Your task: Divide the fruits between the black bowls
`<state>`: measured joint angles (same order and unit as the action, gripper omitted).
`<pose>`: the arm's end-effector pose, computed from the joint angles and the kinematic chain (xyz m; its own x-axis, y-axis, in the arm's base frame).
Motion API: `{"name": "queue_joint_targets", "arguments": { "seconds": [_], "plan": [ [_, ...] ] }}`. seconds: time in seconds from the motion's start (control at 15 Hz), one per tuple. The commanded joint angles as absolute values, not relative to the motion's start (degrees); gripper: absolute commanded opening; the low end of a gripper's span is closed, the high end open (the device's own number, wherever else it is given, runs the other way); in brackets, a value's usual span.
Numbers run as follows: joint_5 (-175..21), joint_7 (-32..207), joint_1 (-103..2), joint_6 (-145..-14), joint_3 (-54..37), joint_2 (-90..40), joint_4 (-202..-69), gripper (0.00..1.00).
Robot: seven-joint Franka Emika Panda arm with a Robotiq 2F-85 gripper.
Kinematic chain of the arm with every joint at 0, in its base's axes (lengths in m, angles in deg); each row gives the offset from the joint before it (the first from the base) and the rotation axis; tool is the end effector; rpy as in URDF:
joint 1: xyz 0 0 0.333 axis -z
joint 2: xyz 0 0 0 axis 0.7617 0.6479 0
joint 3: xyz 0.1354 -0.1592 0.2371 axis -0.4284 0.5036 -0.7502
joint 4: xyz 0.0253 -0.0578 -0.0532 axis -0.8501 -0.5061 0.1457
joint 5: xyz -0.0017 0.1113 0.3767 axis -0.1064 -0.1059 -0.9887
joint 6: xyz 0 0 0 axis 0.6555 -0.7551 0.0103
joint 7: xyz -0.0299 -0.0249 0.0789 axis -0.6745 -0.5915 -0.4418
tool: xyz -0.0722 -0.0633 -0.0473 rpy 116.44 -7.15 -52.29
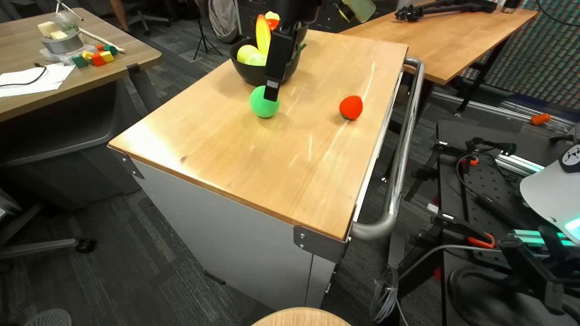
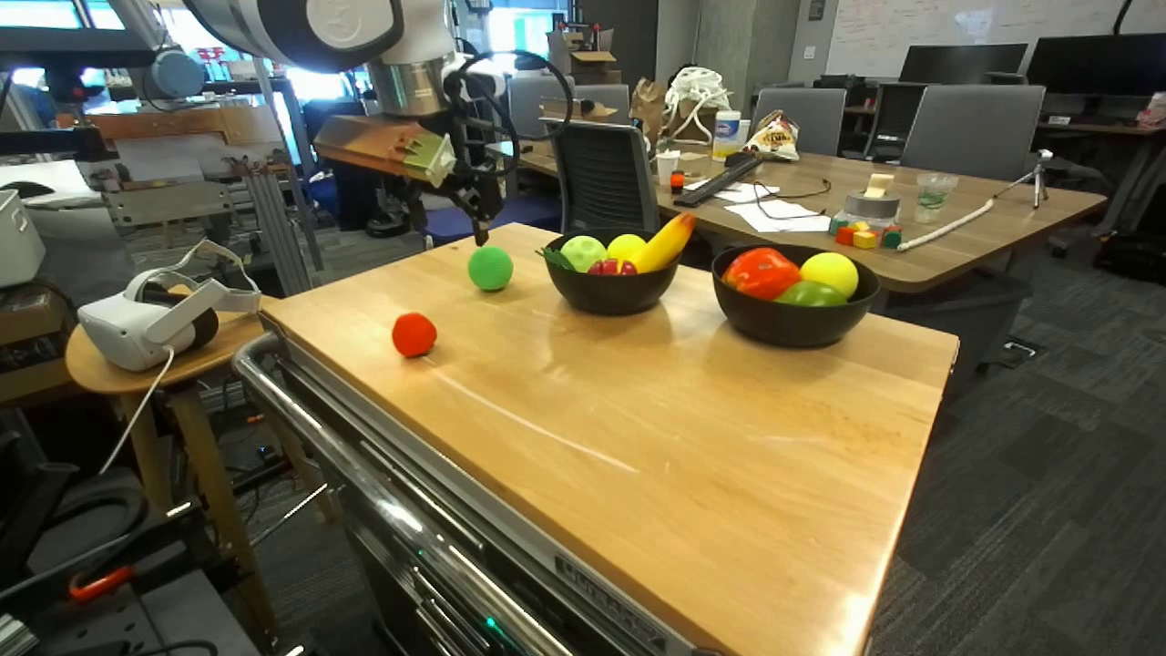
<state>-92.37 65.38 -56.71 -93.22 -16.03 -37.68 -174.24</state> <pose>0.5337 0.0937 0.3445 0.9246 0.2869 0.2504 0.3160 -0.9450 -0.0839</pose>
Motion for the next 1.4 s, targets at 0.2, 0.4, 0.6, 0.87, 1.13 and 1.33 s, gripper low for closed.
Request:
{"name": "queue_joint_targets", "arguments": {
  "seconds": [0.2, 0.4, 0.6, 0.87, 1.13, 1.33],
  "plan": [
    [-88.2, 73.1, -56.1, -99.2, -16.9, -29.2, -169.5, 1.0],
    [-83.2, 77.4, -56.7, -101.1, -16.2, -27.7, -168.2, 1.0],
    [-79.1, 80.8, -57.1, -100.6, -15.9, -27.3, -167.4, 1.0],
    [-73.4, 83.9, -57.9, -98.6, -15.4, -27.7, -166.7, 1.0],
    [-67.4, 87.2, -58.8, -97.3, -14.7, -27.2, -165.5, 1.0],
    [-62.7, 89.7, -59.6, -95.7, -14.2, -26.9, -164.9, 1.0]
  ]
}}
